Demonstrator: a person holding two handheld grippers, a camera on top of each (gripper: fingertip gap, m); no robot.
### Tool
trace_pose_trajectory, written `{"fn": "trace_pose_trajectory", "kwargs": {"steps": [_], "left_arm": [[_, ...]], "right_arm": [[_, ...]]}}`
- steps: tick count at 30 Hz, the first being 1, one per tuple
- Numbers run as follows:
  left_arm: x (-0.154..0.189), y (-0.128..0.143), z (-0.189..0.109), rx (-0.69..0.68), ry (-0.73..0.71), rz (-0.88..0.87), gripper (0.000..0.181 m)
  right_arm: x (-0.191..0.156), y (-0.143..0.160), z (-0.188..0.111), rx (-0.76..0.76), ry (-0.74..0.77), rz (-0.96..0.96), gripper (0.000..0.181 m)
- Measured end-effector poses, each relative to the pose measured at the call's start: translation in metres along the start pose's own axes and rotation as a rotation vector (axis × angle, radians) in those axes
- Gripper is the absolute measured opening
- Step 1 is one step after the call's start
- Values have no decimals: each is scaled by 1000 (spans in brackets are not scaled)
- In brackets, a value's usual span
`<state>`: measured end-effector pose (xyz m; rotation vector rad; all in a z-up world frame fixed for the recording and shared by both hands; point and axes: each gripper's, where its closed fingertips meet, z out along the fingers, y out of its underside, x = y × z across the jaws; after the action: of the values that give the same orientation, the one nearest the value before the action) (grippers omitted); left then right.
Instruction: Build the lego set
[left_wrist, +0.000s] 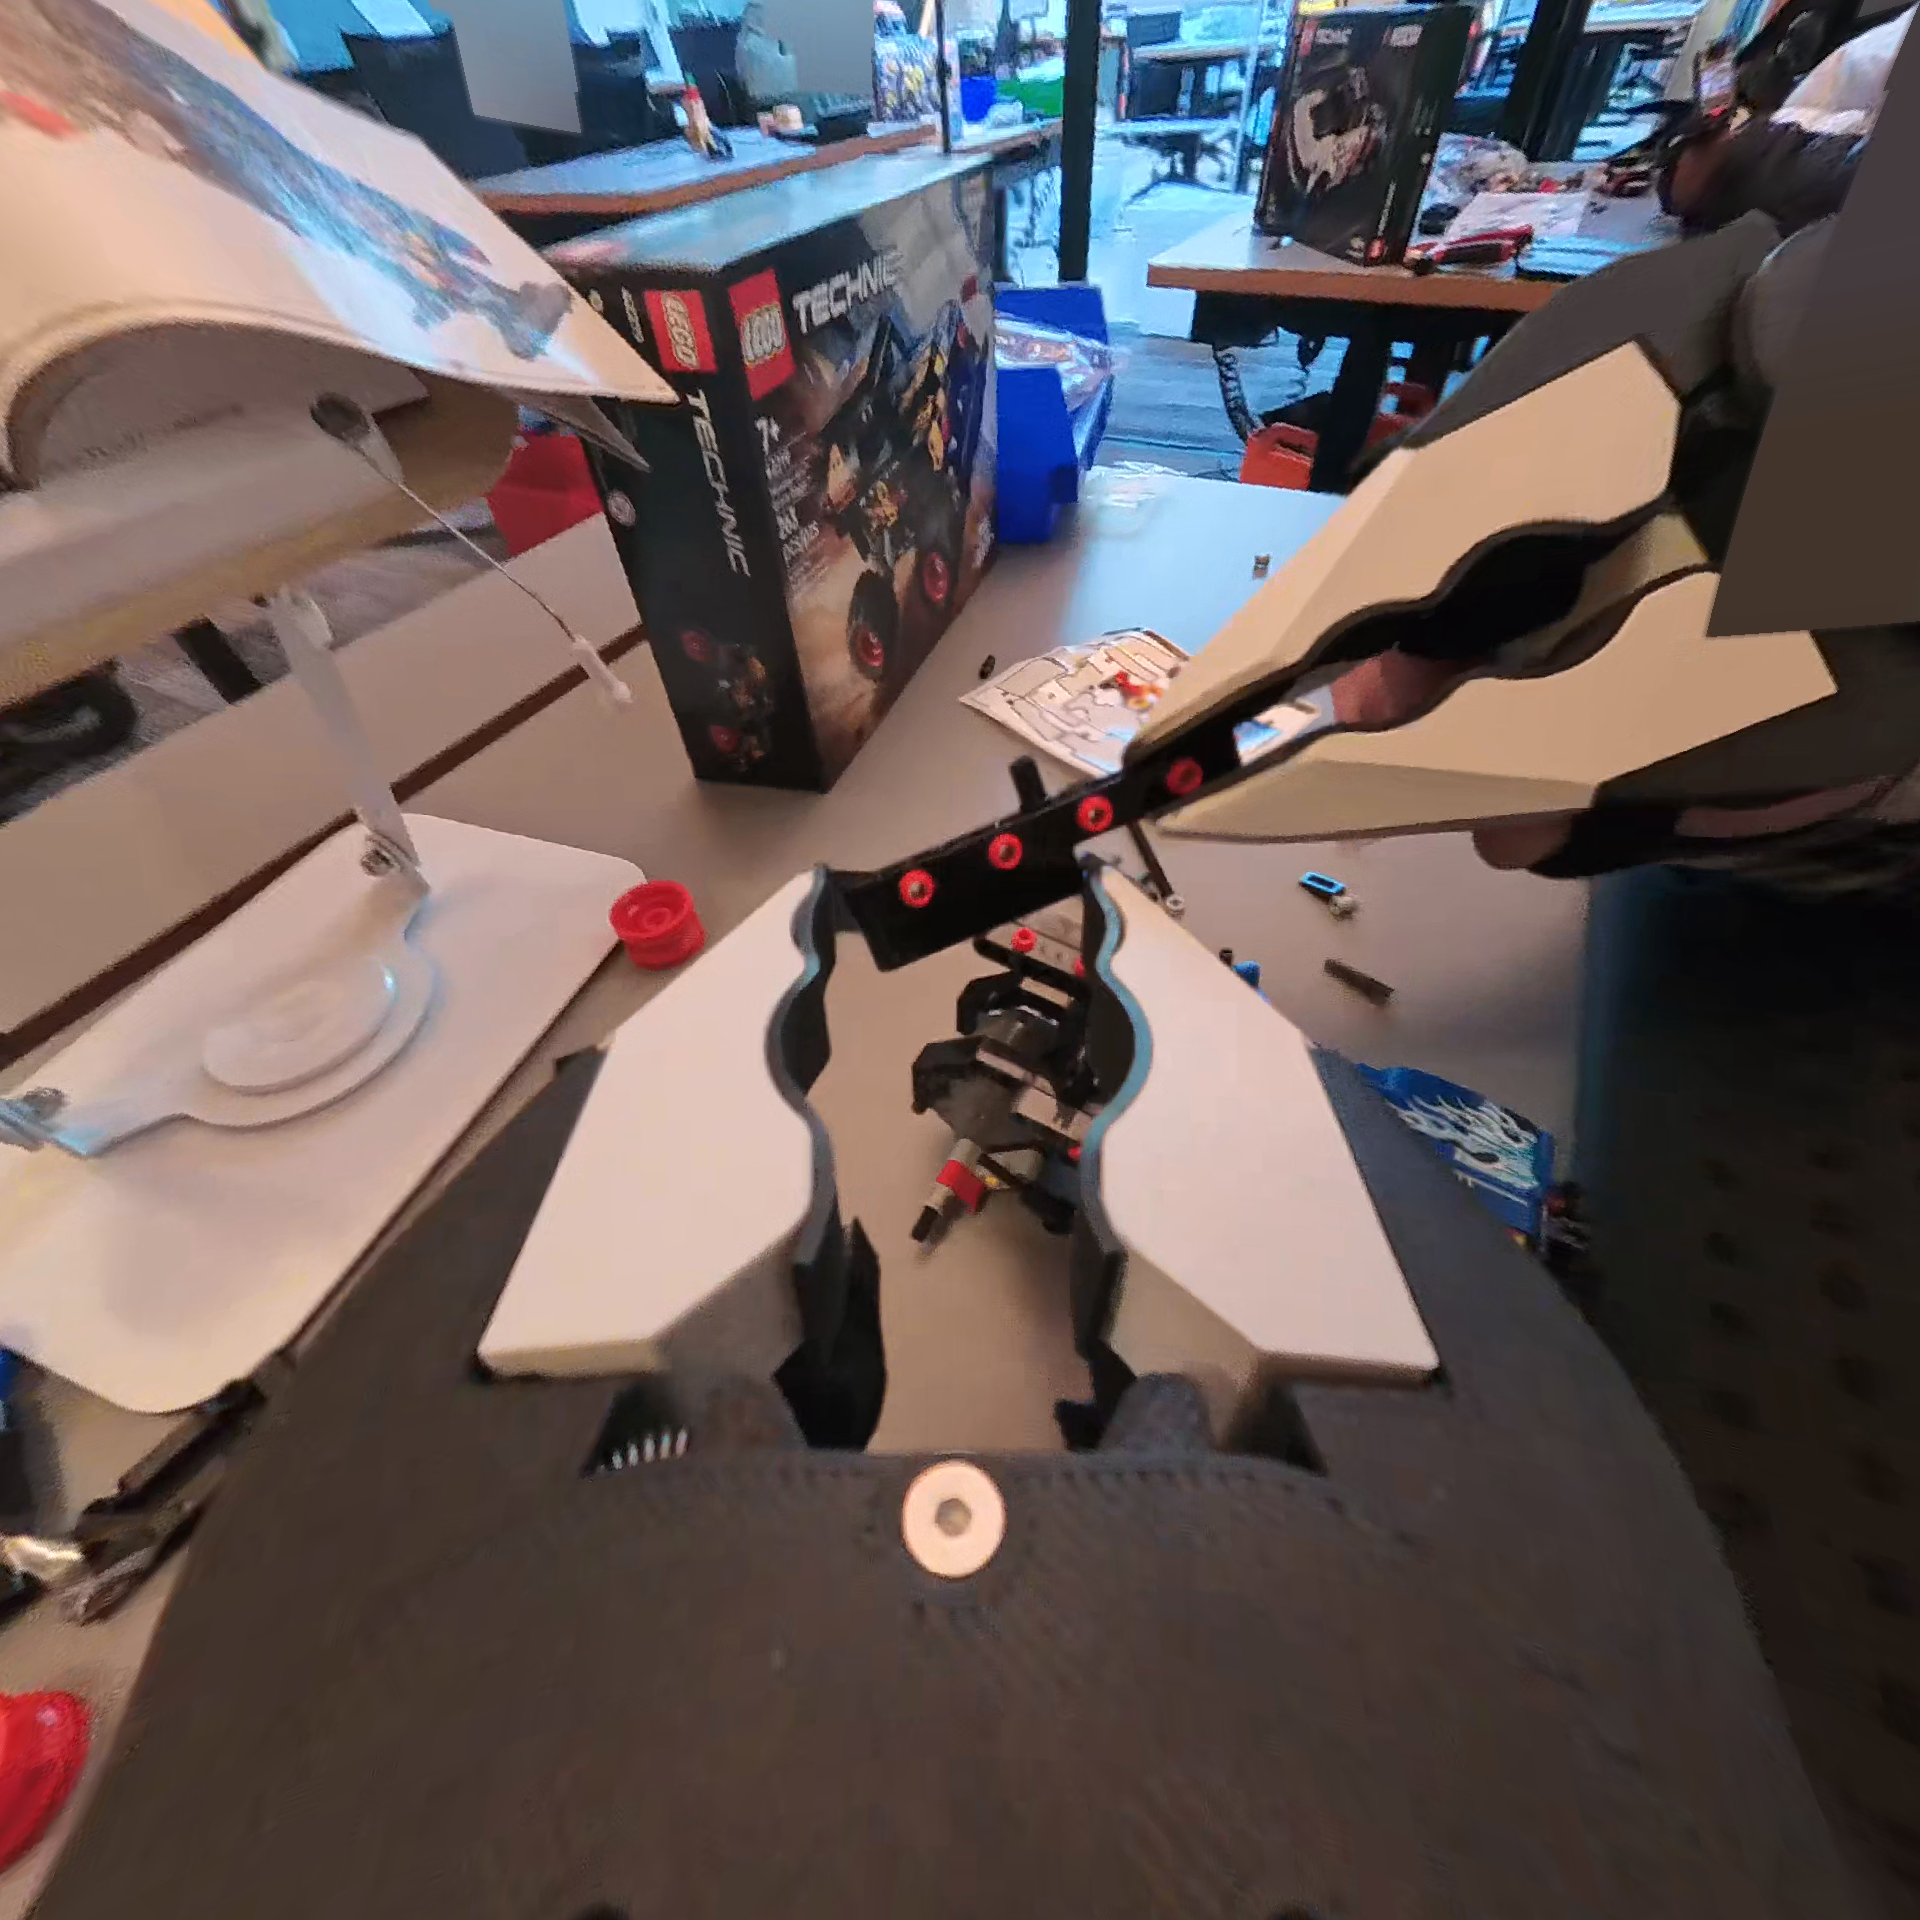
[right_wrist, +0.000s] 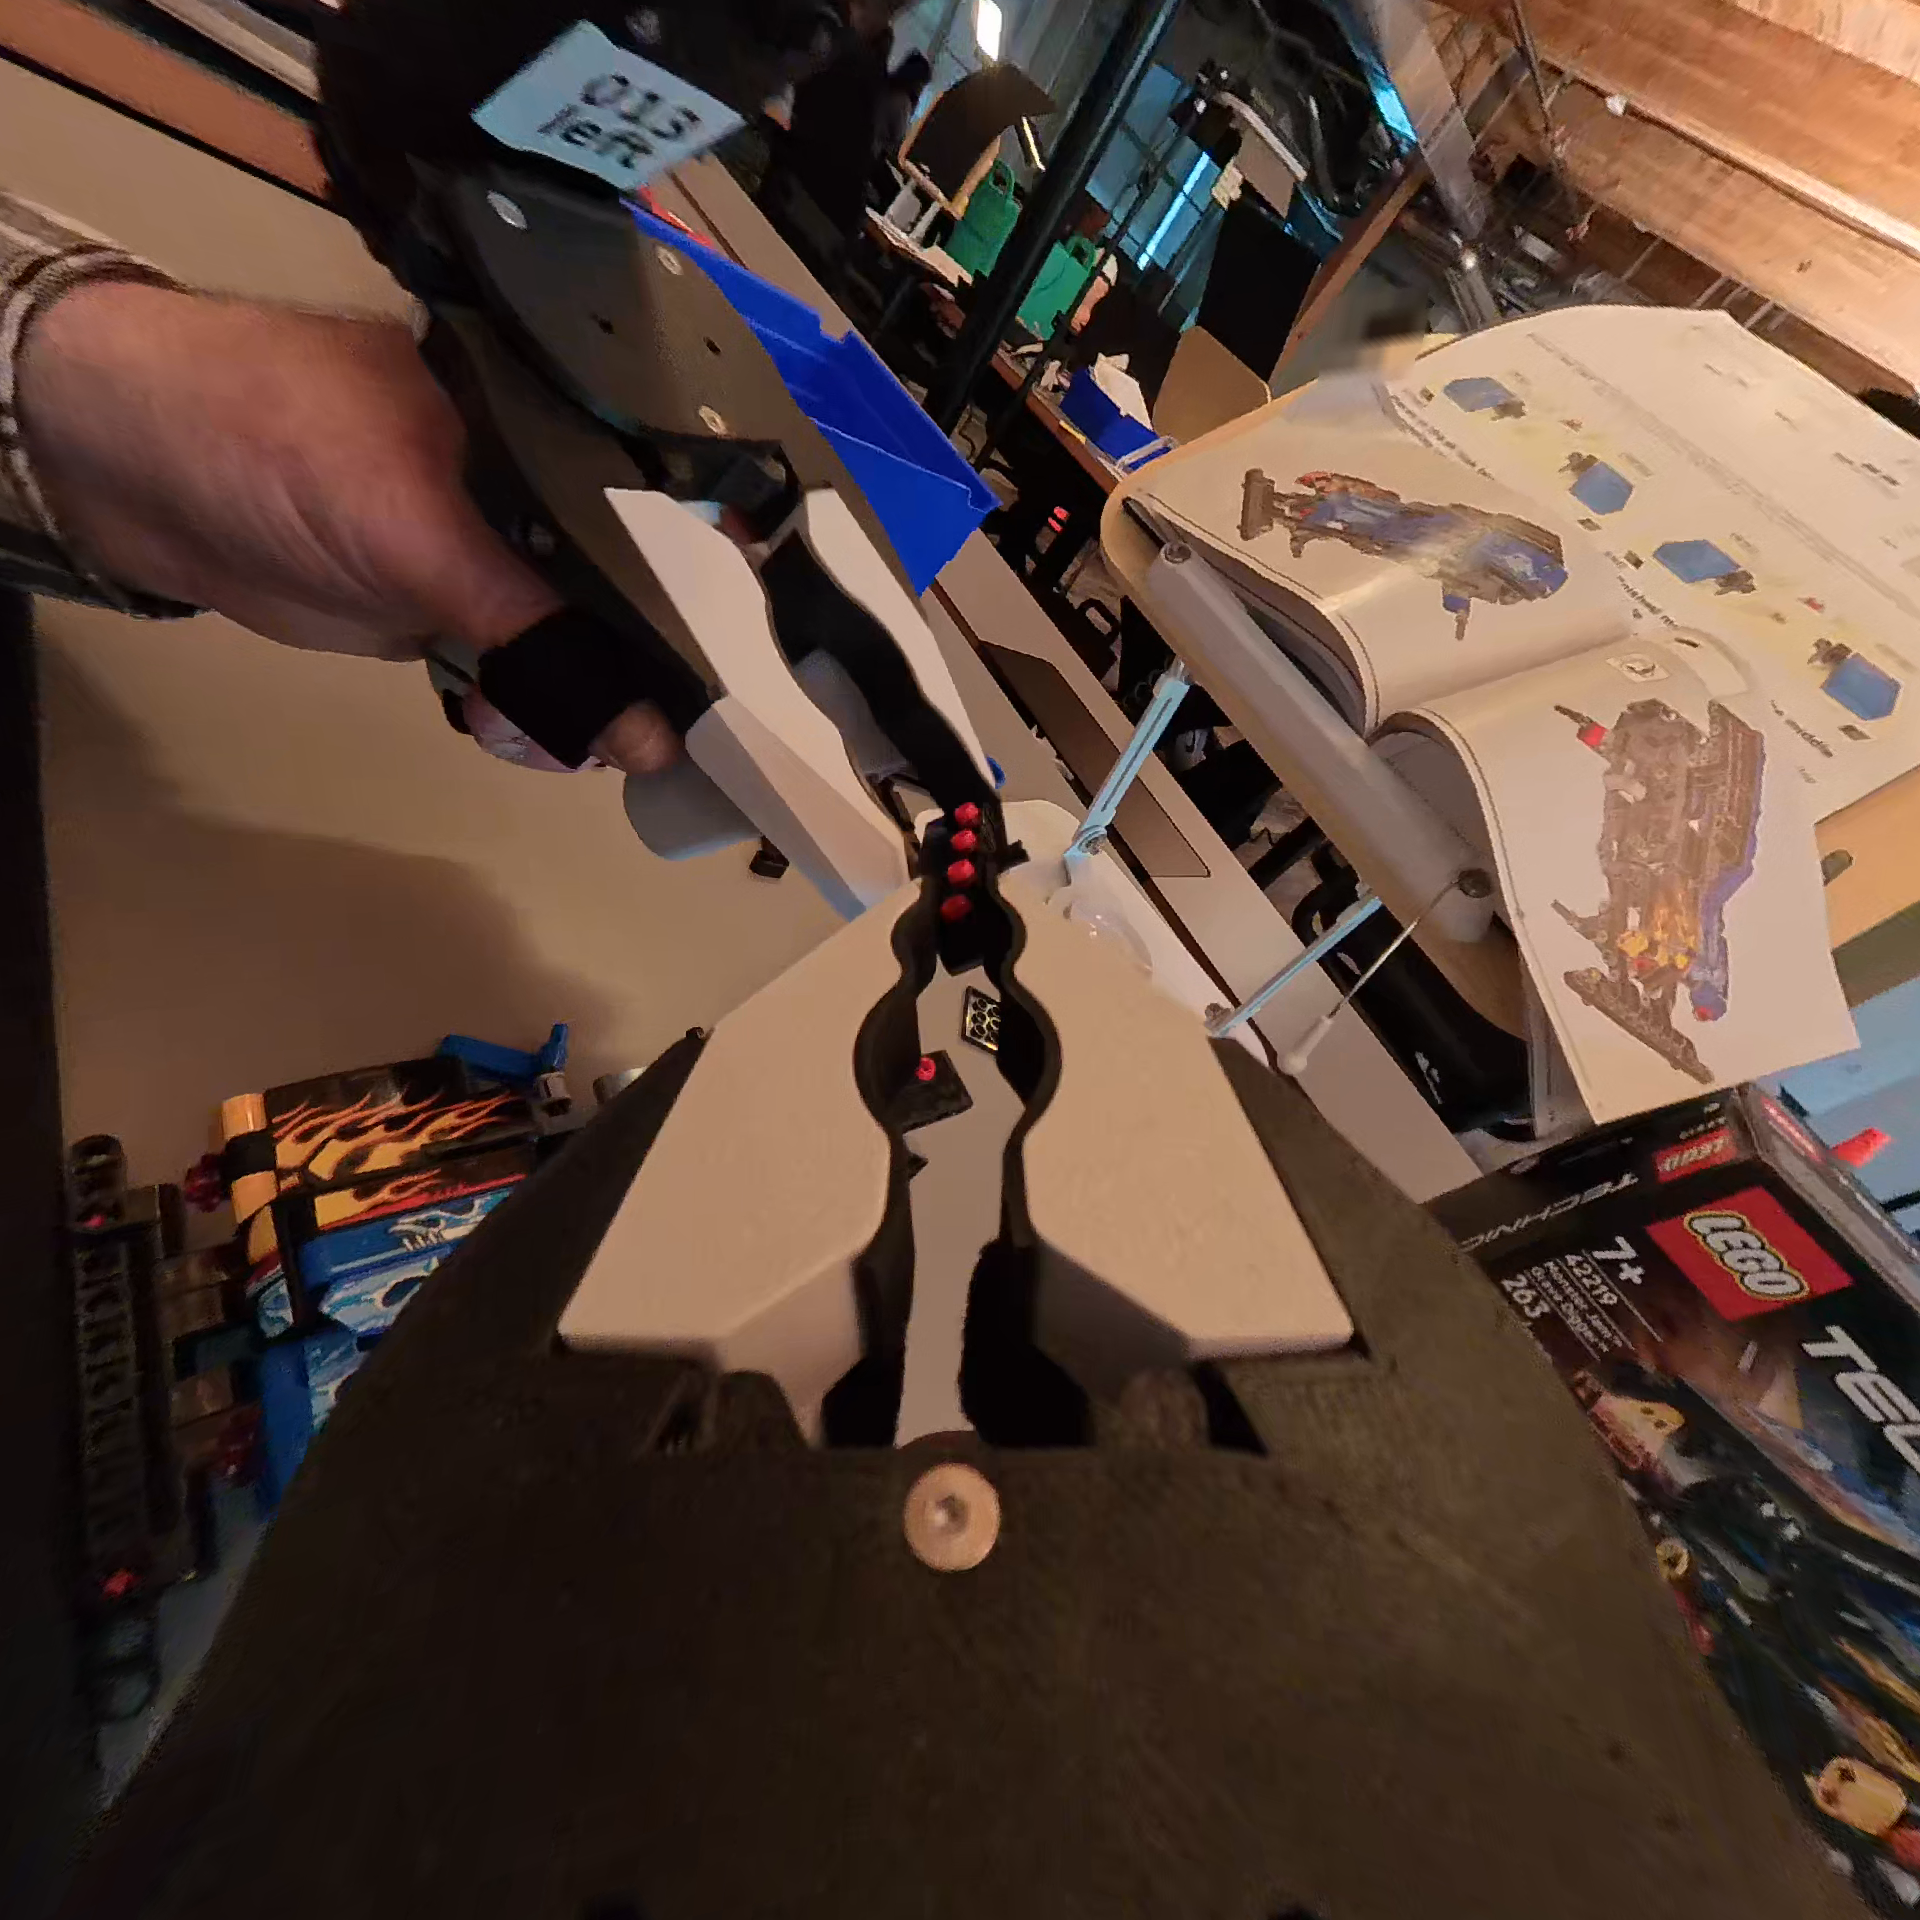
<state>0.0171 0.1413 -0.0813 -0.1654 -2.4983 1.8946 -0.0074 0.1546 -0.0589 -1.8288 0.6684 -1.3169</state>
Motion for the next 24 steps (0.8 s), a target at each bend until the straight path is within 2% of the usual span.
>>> {"fn": "trace_pose_trajectory", "kwargs": {"steps": [7,13,16,20,24], "left_arm": [[1,-2,0,34,-31,-44,46],[1,-1,-3,12,-28,24,44],[-5,7,-9,-108,1,120,43],[-3,31,-14,-336,103,226,44],[3,51,-7,-502,197,314,44]], "right_arm": [[-2,-5,-1,10,80,-10,6],[-11,-8,-1,33,30,17,8],[-9,-10,-7,74,-57,95,18],[7,19,-10,-19,-169,228,22],[-2,36,-9,-70,-355,346,28]]}}
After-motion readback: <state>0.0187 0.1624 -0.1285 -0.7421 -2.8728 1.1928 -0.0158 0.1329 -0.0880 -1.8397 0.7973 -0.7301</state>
